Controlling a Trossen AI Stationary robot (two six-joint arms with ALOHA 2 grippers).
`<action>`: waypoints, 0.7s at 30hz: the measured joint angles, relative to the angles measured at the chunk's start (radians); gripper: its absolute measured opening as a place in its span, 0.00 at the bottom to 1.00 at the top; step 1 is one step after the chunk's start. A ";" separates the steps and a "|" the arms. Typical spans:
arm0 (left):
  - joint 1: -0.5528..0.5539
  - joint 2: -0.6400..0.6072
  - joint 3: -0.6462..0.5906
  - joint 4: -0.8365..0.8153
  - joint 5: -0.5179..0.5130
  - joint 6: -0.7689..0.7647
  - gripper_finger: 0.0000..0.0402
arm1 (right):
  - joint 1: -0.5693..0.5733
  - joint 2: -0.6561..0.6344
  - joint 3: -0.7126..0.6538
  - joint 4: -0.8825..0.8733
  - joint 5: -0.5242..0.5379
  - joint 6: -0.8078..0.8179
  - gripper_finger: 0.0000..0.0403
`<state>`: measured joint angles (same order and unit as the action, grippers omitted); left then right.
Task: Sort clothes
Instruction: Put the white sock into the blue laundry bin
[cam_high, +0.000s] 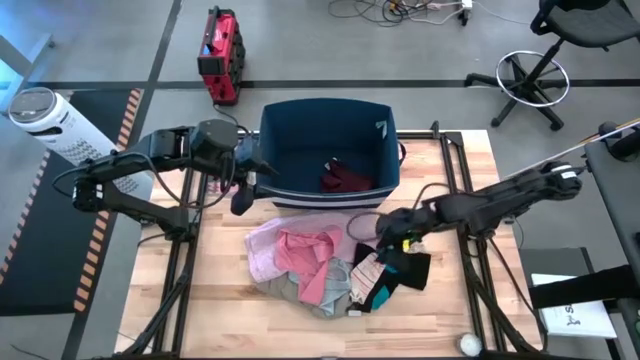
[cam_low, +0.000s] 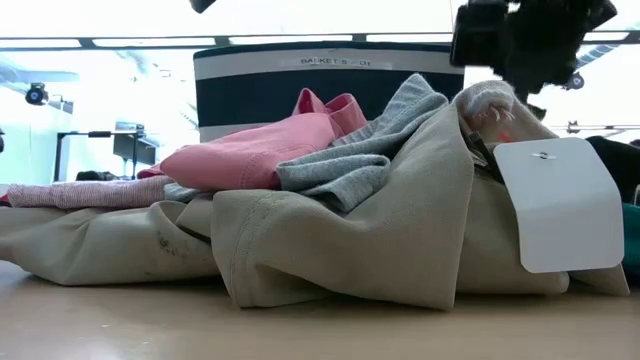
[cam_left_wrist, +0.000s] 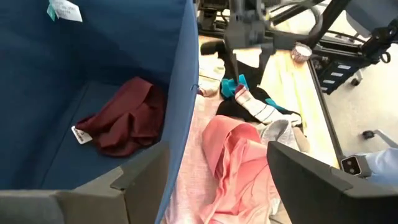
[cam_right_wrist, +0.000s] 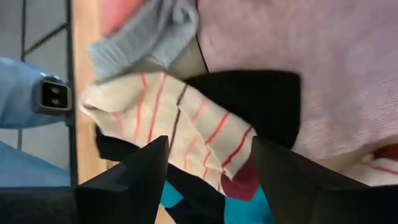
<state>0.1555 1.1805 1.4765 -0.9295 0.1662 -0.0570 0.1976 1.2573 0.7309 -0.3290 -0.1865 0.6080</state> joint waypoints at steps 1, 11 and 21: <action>0.000 0.000 0.000 -0.002 0.000 0.000 0.65 | 0.006 0.021 0.000 -0.001 0.000 0.010 0.55; 0.000 0.002 0.000 -0.005 0.001 -0.004 0.62 | 0.031 0.145 0.000 -0.007 0.038 0.090 0.53; 0.000 0.003 0.000 0.009 0.000 -0.067 0.57 | 0.031 0.116 0.056 -0.074 0.031 0.072 0.04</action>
<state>0.1555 1.1831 1.4765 -0.9209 0.1665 -0.1237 0.2291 1.3736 0.7869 -0.4033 -0.1553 0.6797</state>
